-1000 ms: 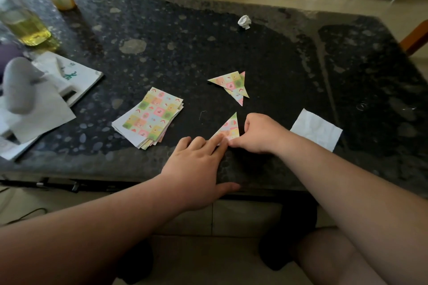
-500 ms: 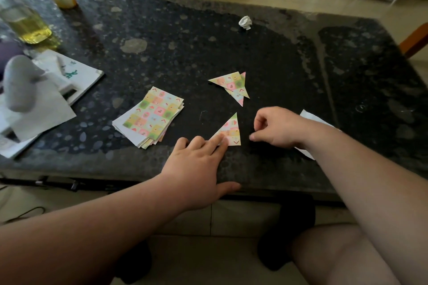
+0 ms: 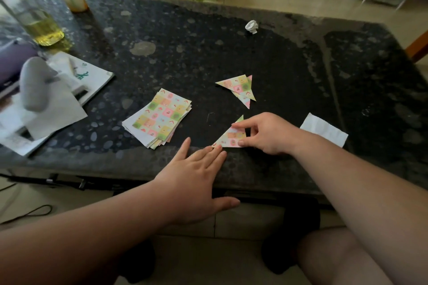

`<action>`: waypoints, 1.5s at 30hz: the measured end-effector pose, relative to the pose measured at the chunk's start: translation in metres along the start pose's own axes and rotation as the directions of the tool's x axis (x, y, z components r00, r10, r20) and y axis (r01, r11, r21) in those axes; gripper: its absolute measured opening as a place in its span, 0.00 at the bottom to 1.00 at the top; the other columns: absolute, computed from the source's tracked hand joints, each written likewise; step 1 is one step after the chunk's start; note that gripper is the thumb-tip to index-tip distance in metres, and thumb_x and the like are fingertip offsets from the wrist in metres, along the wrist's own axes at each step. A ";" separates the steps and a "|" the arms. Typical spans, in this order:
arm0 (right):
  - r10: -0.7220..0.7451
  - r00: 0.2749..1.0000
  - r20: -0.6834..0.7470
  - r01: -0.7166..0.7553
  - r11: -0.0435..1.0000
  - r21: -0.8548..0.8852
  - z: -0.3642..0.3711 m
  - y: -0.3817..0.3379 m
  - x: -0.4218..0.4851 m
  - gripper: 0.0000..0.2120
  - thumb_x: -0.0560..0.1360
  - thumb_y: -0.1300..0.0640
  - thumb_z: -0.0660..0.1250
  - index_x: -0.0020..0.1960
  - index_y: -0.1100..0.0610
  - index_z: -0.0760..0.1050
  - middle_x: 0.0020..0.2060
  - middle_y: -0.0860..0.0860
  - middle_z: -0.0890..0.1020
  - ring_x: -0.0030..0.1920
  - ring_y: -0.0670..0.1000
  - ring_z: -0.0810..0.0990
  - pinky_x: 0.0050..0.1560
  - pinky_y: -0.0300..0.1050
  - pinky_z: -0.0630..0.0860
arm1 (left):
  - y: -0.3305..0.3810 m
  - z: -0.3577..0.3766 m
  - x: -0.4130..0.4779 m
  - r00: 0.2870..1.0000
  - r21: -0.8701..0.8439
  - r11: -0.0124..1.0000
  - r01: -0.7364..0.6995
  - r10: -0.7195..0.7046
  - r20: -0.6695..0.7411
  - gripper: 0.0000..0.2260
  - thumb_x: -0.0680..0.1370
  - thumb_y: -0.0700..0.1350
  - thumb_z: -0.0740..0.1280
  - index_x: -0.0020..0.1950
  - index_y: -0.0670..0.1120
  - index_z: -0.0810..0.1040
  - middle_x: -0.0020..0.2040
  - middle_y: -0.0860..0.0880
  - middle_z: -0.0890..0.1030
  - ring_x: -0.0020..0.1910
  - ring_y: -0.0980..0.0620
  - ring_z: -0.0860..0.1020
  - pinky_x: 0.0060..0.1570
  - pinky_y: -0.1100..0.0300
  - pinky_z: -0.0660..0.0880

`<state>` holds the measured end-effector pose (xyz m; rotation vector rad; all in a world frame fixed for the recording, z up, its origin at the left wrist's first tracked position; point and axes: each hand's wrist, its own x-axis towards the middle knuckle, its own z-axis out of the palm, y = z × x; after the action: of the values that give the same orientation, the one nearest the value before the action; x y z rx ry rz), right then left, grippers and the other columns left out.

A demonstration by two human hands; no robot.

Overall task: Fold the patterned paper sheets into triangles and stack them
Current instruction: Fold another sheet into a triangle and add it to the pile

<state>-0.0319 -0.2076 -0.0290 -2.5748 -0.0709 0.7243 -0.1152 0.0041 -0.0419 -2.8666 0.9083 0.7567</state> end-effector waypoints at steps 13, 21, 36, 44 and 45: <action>0.011 0.999 -0.040 -0.013 1.000 -0.026 0.004 -0.005 0.010 0.16 0.70 0.46 0.80 0.49 0.50 0.77 0.40 0.46 0.79 0.38 0.46 0.76 0.38 0.42 0.71 | 0.003 -0.017 0.011 0.976 0.007 0.992 -0.130 0.129 -0.175 0.36 0.75 0.76 0.51 0.80 0.62 0.54 0.78 0.55 0.63 0.72 0.46 0.65 0.72 0.41 0.58; -0.227 0.974 0.025 0.226 0.949 -0.220 0.000 -0.003 -0.003 0.06 0.76 0.53 0.73 0.42 0.44 0.78 0.48 0.42 0.77 0.50 0.47 0.77 0.53 0.48 0.79 | -0.055 -0.036 0.036 0.862 -0.602 0.797 0.053 -0.341 -0.376 0.05 0.80 0.46 0.70 0.47 0.57 0.78 0.45 0.61 0.76 0.49 0.57 0.76 0.47 0.62 0.70; -0.404 0.915 -0.010 0.371 0.850 -0.374 0.012 0.012 -0.017 0.14 0.82 0.48 0.63 0.65 0.41 0.81 0.47 0.39 0.72 0.54 0.46 0.75 0.50 0.44 0.73 | -0.023 -0.022 0.047 0.890 -0.537 0.841 -0.066 -0.194 -0.413 0.07 0.79 0.52 0.71 0.56 0.57 0.78 0.54 0.60 0.76 0.51 0.59 0.75 0.55 0.56 0.77; -0.461 0.883 0.087 0.449 0.775 -0.444 0.011 0.020 -0.029 0.14 0.81 0.52 0.65 0.64 0.43 0.82 0.55 0.40 0.75 0.56 0.47 0.76 0.43 0.37 0.66 | -0.032 -0.021 0.048 0.922 -0.128 0.991 -0.049 -0.004 -0.388 0.14 0.80 0.60 0.65 0.63 0.61 0.82 0.65 0.59 0.70 0.64 0.54 0.64 0.67 0.53 0.60; -0.452 0.886 0.106 0.451 0.783 -0.428 0.011 0.020 -0.031 0.15 0.81 0.52 0.65 0.64 0.43 0.82 0.53 0.39 0.72 0.53 0.45 0.74 0.41 0.35 0.64 | -0.032 -0.023 0.047 0.928 -0.098 0.994 -0.053 0.013 -0.372 0.15 0.80 0.61 0.64 0.65 0.60 0.81 0.66 0.60 0.69 0.65 0.54 0.63 0.67 0.53 0.60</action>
<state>-0.0658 -0.2263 -0.0317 -2.8011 -0.9256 0.5620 -0.0541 0.0012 -0.0473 -3.1602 0.9782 0.2679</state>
